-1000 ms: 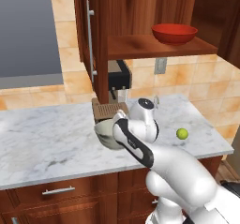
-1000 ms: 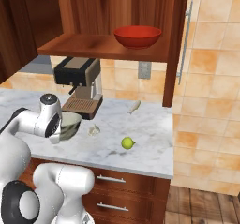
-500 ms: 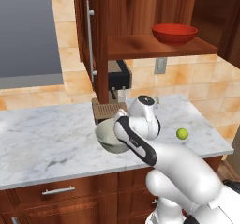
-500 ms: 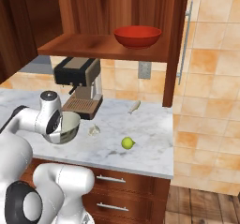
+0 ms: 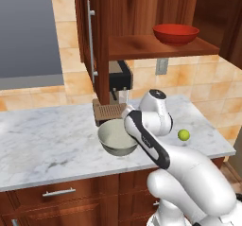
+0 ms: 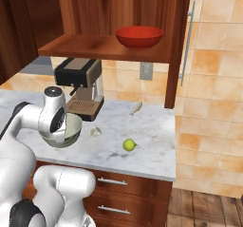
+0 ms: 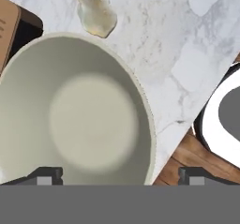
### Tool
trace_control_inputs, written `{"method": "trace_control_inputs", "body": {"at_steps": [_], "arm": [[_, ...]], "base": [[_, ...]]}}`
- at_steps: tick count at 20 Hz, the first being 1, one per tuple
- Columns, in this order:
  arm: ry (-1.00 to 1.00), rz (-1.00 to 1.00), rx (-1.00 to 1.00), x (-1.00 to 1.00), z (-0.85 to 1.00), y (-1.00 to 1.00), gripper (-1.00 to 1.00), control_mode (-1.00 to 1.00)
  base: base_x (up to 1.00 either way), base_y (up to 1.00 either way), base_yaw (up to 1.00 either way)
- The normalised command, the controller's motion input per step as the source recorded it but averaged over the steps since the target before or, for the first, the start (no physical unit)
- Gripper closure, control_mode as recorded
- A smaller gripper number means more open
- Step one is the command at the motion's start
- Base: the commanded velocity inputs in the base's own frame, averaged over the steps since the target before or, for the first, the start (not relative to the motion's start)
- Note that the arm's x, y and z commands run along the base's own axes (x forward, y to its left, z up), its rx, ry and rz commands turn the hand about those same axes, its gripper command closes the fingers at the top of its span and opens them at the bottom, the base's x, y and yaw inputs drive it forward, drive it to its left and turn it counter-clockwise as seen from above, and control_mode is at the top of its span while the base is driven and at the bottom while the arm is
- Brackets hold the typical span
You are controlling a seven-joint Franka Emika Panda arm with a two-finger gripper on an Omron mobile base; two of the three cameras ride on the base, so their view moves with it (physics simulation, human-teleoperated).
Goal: Pick both bowls and place them on the counter. Then place the garlic in one bowl and place the pear in the other bowl.
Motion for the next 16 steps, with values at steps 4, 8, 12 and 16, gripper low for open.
{"method": "trace_control_inputs", "body": {"at_steps": [4, 8, 12, 16], "arm": [[0.0, 0.0, 0.0, -0.21, 0.32, -0.22, -1.0, -1.0], [-0.1, 0.0, 0.0, -0.26, 0.35, -0.28, -1.0, -1.0], [-0.15, 0.0, 0.0, -0.25, 0.4, -0.29, -1.0, -1.0], [-0.1, -0.04, 0.0, -0.25, 0.48, -0.34, -1.0, -1.0]], "base": [[0.0, 0.0, 0.0], [0.0, 0.0, 0.0], [0.0, 0.0, 0.0], [0.0, 0.0, 0.0]]}}
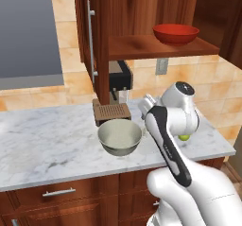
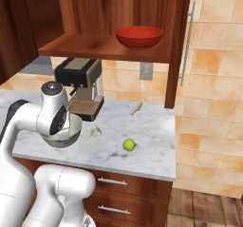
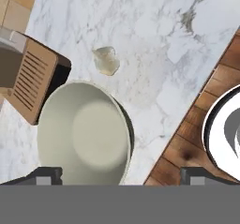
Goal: Pick both bowls and place them on the counter. Then place the garlic in one bowl and place the pear in the other bowl.
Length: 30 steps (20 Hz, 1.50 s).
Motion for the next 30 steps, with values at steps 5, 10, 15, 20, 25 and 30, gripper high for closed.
{"method": "trace_control_inputs", "body": {"at_steps": [5, 10, 15, 20, 25, 30], "arm": [[-0.12, -0.07, 0.0, -0.21, 0.5, -0.34, -1.0, -1.0], [-0.09, -0.04, 0.0, -0.13, 0.49, -0.33, -1.0, -1.0], [-0.11, 0.0, 0.0, -0.07, 0.5, -0.24, -1.0, -1.0], [-0.14, -0.02, -0.01, 0.0, 0.59, -0.17, -1.0, -1.0], [-0.13, -0.09, -0.03, -0.06, 0.64, -0.24, -1.0, -1.0], [-0.08, -0.12, 0.0, -0.07, 0.65, -0.24, -1.0, -1.0]], "base": [[0.0, 0.0, 0.0], [0.0, 0.0, 0.0], [0.0, 0.0, 0.0], [0.0, 0.0, 0.0], [0.0, 0.0, 0.0], [0.0, 0.0, 0.0]]}}
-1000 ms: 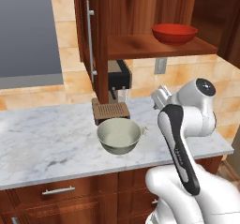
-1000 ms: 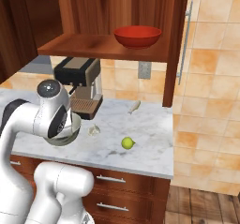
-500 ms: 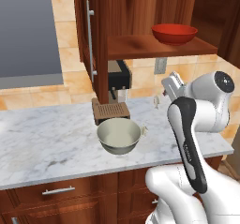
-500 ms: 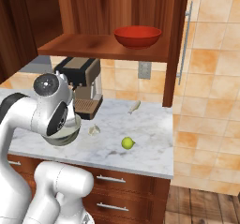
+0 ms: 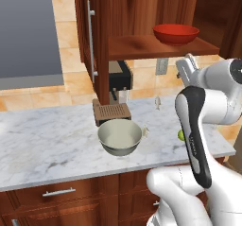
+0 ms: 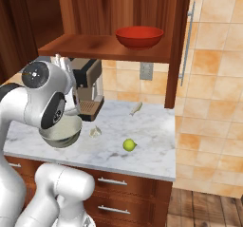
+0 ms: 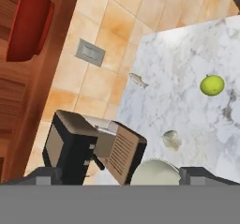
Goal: Pick both bowls and place them on the counter. Then place the garlic in one bowl and place the pear in the other bowl.
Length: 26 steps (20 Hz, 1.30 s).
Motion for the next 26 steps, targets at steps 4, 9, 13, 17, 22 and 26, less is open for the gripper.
{"method": "trace_control_inputs", "body": {"at_steps": [4, 9, 13, 17, 22, 26], "arm": [[-0.04, -0.1, 0.0, -0.09, 0.62, -0.29, -1.0, -1.0], [-0.04, -0.04, 0.0, -0.1, 0.61, -0.35, -1.0, -1.0], [-0.17, 0.0, 0.0, -0.04, 0.55, -0.27, -1.0, -1.0], [-0.18, 0.0, 0.0, 0.03, 0.36, -0.24, -1.0, -1.0], [-0.12, -0.02, -0.01, 0.35, 0.06, -0.09, -1.0, -1.0], [0.0, -0.02, 0.0, 0.53, -0.06, -0.12, -1.0, -1.0]], "base": [[0.0, 0.0, 0.0], [0.0, 0.0, 0.0], [0.0, 0.0, 0.0], [0.0, 0.0, 0.0], [0.0, 0.0, 0.0], [0.0, 0.0, 0.0]]}}
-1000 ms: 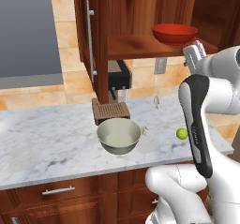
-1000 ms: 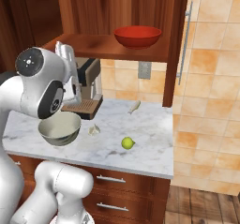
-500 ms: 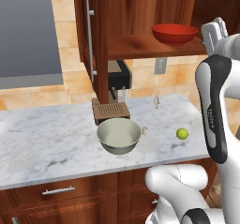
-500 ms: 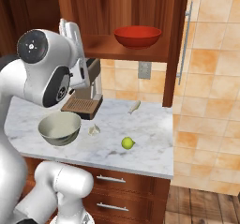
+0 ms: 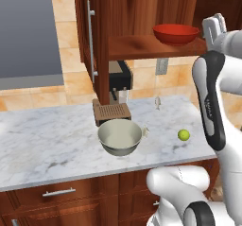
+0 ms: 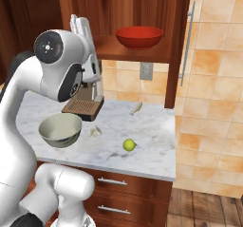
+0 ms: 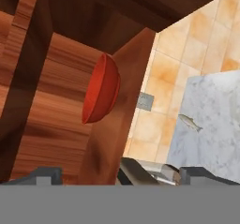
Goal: Pick both bowls and place them on the counter. Then place the garlic in one bowl and place the pear in the other bowl.
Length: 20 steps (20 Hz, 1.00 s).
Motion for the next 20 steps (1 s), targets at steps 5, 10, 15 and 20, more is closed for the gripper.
{"method": "trace_control_inputs", "body": {"at_steps": [5, 10, 15, 20], "arm": [[0.03, 0.0, 0.02, 0.56, 0.01, -0.21, -1.0, -1.0], [0.06, 0.0, 0.11, 0.43, 0.0, -0.25, -1.0, -1.0], [0.03, 0.0, 0.12, 0.48, -0.03, -0.09, -1.0, -1.0], [0.01, 0.0, 0.06, 0.53, -0.1, -0.04, -1.0, -1.0]], "base": [[0.0, 0.0, 0.0], [0.0, 0.0, 0.0], [0.0, 0.0, 0.0], [0.0, 0.0, 0.0]]}}
